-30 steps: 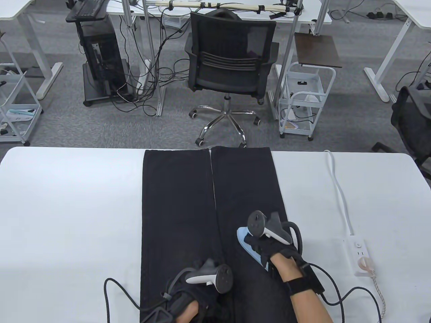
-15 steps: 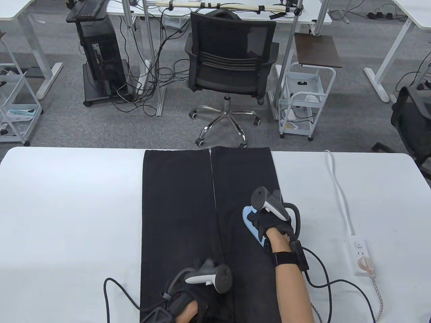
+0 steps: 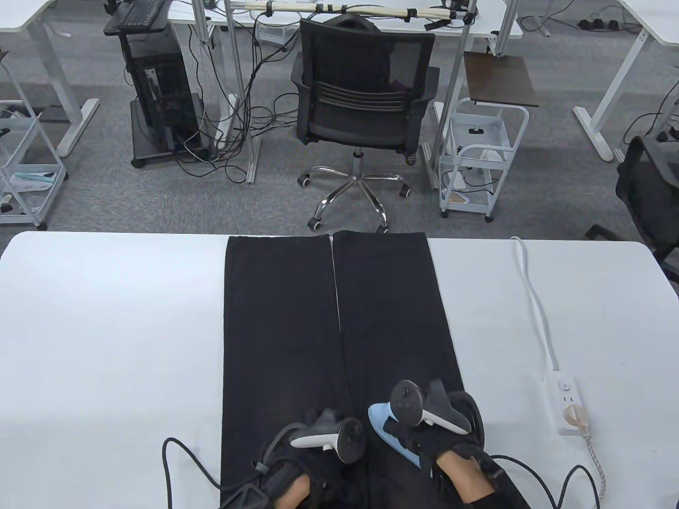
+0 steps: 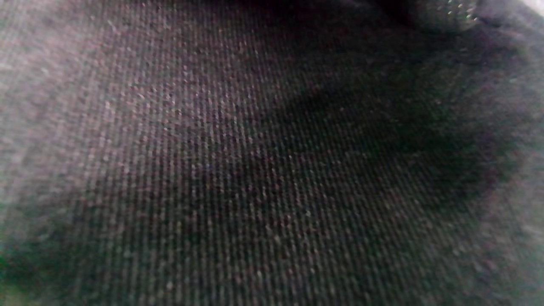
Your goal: Iron trousers with electric iron on table
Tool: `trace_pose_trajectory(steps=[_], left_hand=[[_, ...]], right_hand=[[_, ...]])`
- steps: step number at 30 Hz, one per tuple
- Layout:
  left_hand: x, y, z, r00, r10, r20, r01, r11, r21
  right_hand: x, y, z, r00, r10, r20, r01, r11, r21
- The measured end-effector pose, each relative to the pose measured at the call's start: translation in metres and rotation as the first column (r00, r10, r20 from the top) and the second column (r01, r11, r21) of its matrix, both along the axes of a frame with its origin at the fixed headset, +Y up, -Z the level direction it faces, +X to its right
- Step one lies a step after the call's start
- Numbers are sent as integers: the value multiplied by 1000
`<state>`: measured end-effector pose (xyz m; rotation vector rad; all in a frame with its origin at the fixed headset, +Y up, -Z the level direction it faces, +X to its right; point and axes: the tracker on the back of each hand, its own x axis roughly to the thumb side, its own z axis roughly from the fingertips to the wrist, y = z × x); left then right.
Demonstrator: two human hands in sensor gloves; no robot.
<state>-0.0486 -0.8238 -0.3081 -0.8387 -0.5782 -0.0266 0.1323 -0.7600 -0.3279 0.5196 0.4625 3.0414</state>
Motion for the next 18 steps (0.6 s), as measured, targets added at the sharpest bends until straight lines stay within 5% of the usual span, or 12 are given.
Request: trace_pose_trajectory(steps=[6, 9, 13, 18], left_hand=[[0, 7, -1, 1000, 19, 2, -20, 997, 68], [-8, 25, -7, 998, 54, -30, -47, 979, 196], [-44, 58, -20, 981, 158, -113, -124, 957, 263], [-116, 86, -39, 958, 123, -257, -5, 909, 416]], right_hand=[[5, 1, 27, 999, -6, -46, 8, 999, 49], [9, 3, 24, 999, -35, 18, 34, 999, 37], [-4, 32, 30, 997, -71, 14, 69, 991, 113], [-52, 76, 50, 983, -132, -126, 155, 969, 192]])
